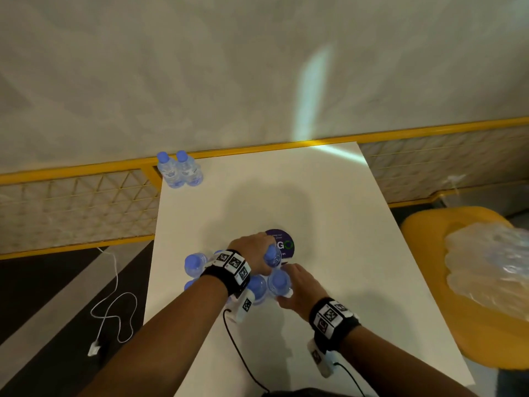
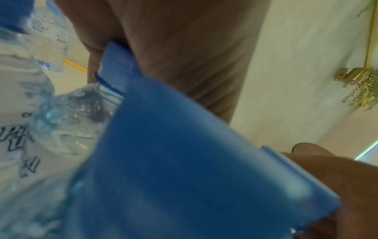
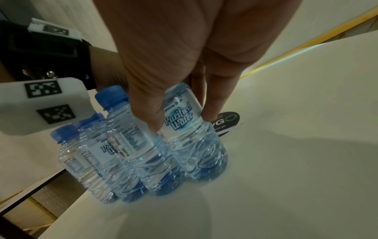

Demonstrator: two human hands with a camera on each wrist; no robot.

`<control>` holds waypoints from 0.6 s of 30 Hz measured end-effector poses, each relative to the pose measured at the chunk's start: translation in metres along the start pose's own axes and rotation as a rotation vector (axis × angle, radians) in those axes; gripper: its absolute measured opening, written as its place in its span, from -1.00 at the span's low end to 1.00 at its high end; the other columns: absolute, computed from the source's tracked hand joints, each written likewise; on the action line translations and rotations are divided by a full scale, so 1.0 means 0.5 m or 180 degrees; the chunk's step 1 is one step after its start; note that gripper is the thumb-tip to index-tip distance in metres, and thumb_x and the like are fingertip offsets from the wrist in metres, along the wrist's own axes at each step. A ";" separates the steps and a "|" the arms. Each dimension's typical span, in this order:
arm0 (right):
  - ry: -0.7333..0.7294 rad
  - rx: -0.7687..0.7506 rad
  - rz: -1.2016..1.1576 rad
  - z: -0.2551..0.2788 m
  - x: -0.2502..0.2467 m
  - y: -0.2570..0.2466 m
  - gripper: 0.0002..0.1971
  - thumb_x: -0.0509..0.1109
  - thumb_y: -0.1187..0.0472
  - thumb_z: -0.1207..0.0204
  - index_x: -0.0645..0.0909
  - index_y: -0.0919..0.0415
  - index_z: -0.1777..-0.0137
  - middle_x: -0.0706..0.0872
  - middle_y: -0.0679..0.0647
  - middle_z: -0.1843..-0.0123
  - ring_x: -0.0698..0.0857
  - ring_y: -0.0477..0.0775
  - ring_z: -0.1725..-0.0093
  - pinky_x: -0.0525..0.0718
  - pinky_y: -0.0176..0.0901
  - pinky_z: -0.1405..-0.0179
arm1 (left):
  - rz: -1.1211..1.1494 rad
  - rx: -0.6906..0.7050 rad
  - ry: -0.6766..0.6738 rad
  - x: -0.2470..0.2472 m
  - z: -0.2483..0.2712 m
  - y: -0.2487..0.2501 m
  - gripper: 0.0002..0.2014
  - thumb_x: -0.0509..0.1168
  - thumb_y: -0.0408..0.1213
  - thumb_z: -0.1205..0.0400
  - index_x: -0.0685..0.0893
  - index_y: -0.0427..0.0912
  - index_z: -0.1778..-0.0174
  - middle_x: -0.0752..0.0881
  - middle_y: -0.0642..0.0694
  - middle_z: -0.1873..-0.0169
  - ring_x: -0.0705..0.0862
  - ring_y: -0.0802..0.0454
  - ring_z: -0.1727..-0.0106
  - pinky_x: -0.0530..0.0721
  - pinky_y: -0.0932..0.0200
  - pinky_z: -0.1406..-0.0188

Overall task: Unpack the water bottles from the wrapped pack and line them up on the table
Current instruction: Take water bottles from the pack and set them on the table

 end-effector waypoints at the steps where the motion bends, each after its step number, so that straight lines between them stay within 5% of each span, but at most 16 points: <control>1: -0.0012 -0.0046 0.0019 0.001 -0.004 -0.004 -0.54 0.57 0.10 -0.37 0.55 0.06 -0.25 0.64 -0.01 -0.20 0.67 0.02 -0.08 0.65 -0.15 -0.09 | -0.0032 -0.0006 -0.0036 -0.002 0.002 0.003 -0.56 0.54 0.01 -0.29 0.53 0.23 -0.03 0.63 0.13 0.04 0.71 -0.05 0.10 0.78 -0.05 0.03; 4: -0.0088 -0.0142 0.0070 0.003 -0.015 -0.001 -0.47 0.60 0.12 -0.37 0.52 0.09 -0.32 0.61 0.03 -0.29 0.66 0.06 -0.19 0.64 -0.11 -0.18 | -0.0134 -0.0018 -0.0163 -0.008 0.010 0.007 -0.53 0.53 -0.01 -0.28 0.50 0.26 -0.03 0.62 0.14 0.03 0.75 -0.08 0.02 0.79 -0.06 0.00; 7: -0.0122 -0.0224 0.0001 0.015 -0.026 0.027 -0.25 0.64 0.08 -0.34 0.39 0.10 -0.51 0.50 -0.02 -0.42 0.57 0.01 -0.33 0.58 -0.11 -0.33 | -0.0072 -0.0063 -0.0244 -0.021 0.022 0.001 -0.08 0.52 0.05 -0.21 0.34 0.32 -0.53 0.63 0.05 -0.27 0.73 -0.10 -0.19 0.78 -0.12 -0.15; 10: 0.0032 -0.0058 -0.0377 0.044 -0.055 0.109 -0.22 0.64 0.01 -0.33 0.36 0.00 -0.52 0.50 -0.08 -0.41 0.63 -0.07 -0.25 0.70 -0.16 -0.22 | 0.0119 -0.0063 -0.0039 -0.069 0.050 0.024 0.13 0.46 0.21 -0.16 0.19 0.22 -0.72 0.54 -0.01 -0.43 0.66 -0.08 -0.37 0.71 -0.08 -0.29; 15: 0.0882 0.0672 -0.1168 0.161 -0.171 0.331 -0.59 0.62 0.11 -0.39 0.60 -0.10 -0.21 0.66 -0.19 -0.15 0.71 -0.19 -0.08 0.75 -0.30 0.08 | 0.0413 0.0368 0.0341 -0.131 0.072 0.176 -0.22 0.41 0.29 -0.33 0.50 0.21 -0.51 0.60 0.15 -0.31 0.69 0.09 -0.25 0.74 0.00 -0.20; 18: 0.1428 0.1224 -0.1470 0.257 -0.255 0.487 -0.67 0.59 0.14 -0.45 0.61 -0.08 -0.16 0.73 -0.13 -0.15 0.74 -0.08 -0.09 0.77 -0.11 0.03 | 0.0829 0.0785 0.0098 -0.101 0.035 0.326 -0.49 0.51 0.13 -0.48 0.62 0.22 -0.36 0.67 0.25 -0.19 0.68 0.28 -0.17 0.67 0.28 -0.10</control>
Point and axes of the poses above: each hand's wrist, its own z-axis away from the middle knuckle, its own x-axis out of the palm, y = z × x, the point moved 2 cm from there along -z, towards the middle knuckle
